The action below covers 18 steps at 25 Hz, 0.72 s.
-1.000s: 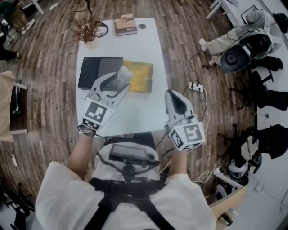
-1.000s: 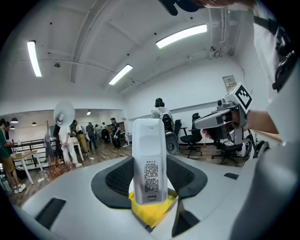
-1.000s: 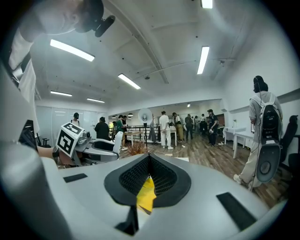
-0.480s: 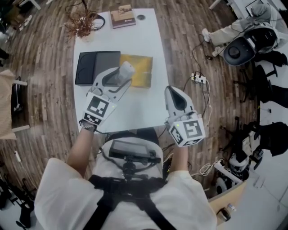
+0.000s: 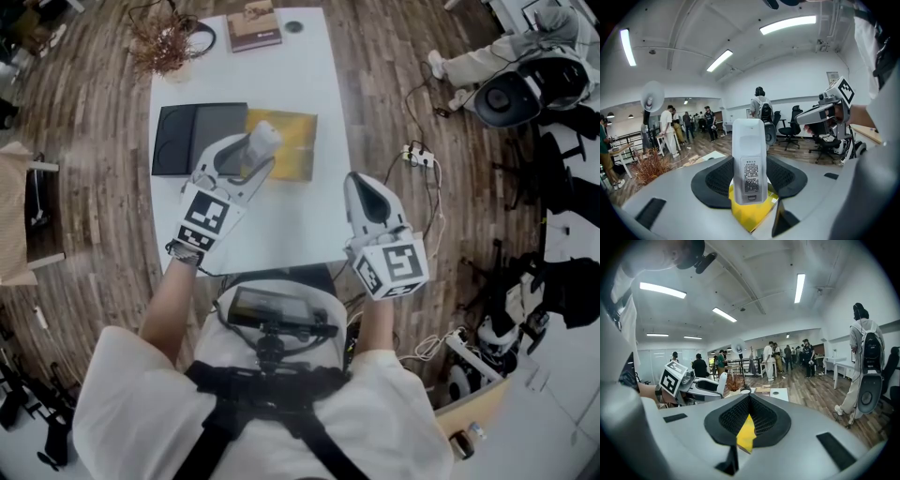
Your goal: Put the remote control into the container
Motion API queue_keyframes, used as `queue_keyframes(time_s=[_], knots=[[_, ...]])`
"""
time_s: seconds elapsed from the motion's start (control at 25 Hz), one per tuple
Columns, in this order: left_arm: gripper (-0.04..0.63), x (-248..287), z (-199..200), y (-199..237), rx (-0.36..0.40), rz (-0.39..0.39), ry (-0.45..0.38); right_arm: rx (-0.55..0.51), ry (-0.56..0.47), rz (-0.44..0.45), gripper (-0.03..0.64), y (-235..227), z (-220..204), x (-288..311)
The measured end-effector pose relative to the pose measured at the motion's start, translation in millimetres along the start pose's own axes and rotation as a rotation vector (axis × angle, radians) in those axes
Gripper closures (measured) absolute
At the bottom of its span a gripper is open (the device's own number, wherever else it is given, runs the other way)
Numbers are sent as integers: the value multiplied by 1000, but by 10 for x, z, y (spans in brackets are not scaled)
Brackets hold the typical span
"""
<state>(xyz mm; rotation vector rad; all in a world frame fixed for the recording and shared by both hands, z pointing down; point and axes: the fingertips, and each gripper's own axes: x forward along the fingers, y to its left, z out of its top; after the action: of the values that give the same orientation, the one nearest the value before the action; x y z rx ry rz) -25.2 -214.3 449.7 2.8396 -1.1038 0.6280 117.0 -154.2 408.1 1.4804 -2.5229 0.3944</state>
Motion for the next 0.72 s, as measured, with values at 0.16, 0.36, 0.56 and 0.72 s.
queue_keyframes(time_s=[0.16,0.36,0.56,0.72], knots=[[359,137,-63,5,0,-4,24,3,15,5,612,-97,-41,79],[359,318,-194,35,-2,-5,66,8,29,19,612,-194,-81,191],[359,436,-305,56,-15,-5,98,19,46,29,612,-262,-142,265],[359,525,-403,77,-23,-5,122,26,60,36,612,-304,-199,333]])
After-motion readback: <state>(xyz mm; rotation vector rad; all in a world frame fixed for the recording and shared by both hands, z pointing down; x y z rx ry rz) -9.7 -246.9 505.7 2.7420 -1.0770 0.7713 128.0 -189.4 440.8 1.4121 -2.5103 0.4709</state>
